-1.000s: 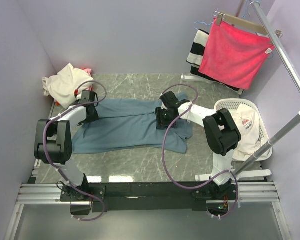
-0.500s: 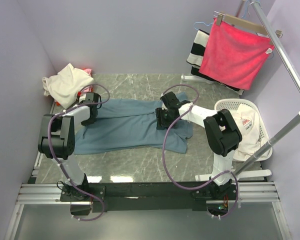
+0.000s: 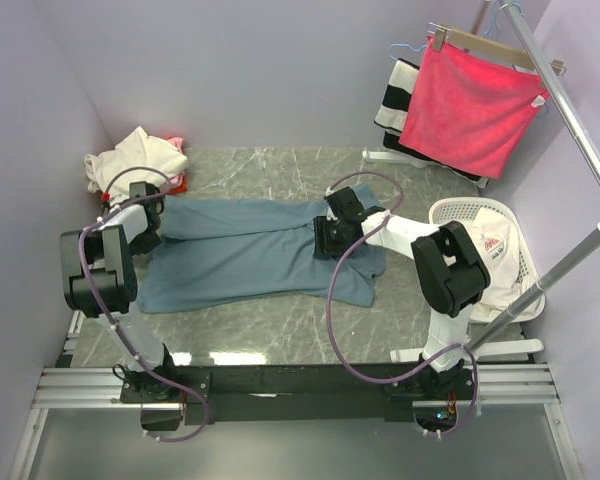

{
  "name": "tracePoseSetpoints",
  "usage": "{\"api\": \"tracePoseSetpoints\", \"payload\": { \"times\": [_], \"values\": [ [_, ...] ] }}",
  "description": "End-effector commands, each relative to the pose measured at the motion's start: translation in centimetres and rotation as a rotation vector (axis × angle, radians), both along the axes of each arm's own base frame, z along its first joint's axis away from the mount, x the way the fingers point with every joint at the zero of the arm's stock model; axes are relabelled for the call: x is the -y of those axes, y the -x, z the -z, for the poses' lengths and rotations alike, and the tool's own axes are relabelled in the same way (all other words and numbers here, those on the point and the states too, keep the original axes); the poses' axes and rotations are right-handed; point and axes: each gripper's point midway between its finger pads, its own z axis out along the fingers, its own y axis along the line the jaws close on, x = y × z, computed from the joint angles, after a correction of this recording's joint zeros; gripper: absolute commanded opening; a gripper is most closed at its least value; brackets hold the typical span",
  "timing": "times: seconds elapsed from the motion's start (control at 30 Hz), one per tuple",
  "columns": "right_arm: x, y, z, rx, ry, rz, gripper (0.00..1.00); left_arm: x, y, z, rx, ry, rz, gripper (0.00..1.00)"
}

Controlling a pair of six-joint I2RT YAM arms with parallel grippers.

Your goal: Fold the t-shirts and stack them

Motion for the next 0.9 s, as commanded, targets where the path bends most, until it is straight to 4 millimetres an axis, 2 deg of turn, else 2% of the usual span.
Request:
{"api": "tracePoseSetpoints", "payload": {
  "times": [0.0, 0.07, 0.13, 0.2, 0.3, 0.37, 0.4, 0.43, 0.47, 0.5, 0.6, 0.7, 0.77, 0.8, 0.87],
  "values": [
    [3.6, 4.0, 3.4, -0.144, 0.133, 0.022, 0.62, 0.4, -0.8, -1.3, 0.042, 0.017, -0.014, 0.65],
    [3.8, 3.4, 2.6, -0.108, 0.14, 0.025, 0.62, 0.6, -1.0, -2.3, 0.063, 0.001, 0.0, 0.65],
    [4.0, 3.1, 1.1, -0.07, 0.138, 0.041, 0.62, 1.4, -1.4, -4.6, 0.096, -0.031, 0.043, 0.66],
    [4.2, 2.7, -0.3, -0.027, 0.126, 0.06, 0.63, 2.9, -1.8, -6.9, 0.14, -0.061, 0.088, 0.67],
    [4.8, 2.5, -1.7, 0.008, 0.119, 0.097, 0.64, 5.4, -3.0, -9.5, 0.239, -0.004, 0.159, 0.69],
    [5.1, 2.6, -2.0, 0.012, 0.121, 0.117, 0.64, 10.1, -4.5, -10.1, 0.313, 0.125, 0.308, 0.7],
    [5.5, 2.8, -2.0, 0.008, 0.122, 0.125, 0.65, 11.4, -4.7, -11.1, 0.354, 0.159, 0.356, 0.71],
    [5.6, 3.0, -1.9, 0.006, 0.121, 0.13, 0.65, 12.5, -4.7, -11.0, 0.364, 0.196, 0.394, 0.72],
    [6.2, 3.0, -1.8, 0.009, 0.142, 0.147, 0.65, 15.0, -5.3, -11.2, 0.398, 0.284, 0.473, 0.72],
    [6.7, 3.6, -1.6, -0.013, 0.16, 0.158, 0.65, 16.0, -5.2, -11.3, 0.415, 0.322, 0.499, 0.72],
    [7.2, 5.6, -0.4, -0.074, 0.162, 0.153, 0.65, 18.2, -4.3, -9.5, 0.387, 0.409, 0.523, 0.72],
    [8.4, 8.3, 2.0, -0.154, 0.205, 0.159, 0.65, 18.2, -2.9, -6.8, 0.325, 0.417, 0.497, 0.72],
    [8.7, 9.8, 3.0, -0.212, 0.21, 0.163, 0.62, 18.0, -1.8, -4.9, 0.271, 0.426, 0.462, 0.72],
    [9.1, 11.3, 3.7, -0.249, 0.213, 0.183, 0.61, 17.9, -0.9, -3.9, 0.234, 0.432, 0.449, 0.72],
    [9.7, 13.3, 4.1, -0.274, 0.201, 0.213, 0.59, 18.0, 0.0, -2.7, 0.197, 0.447, 0.432, 0.71]
  ]
}}
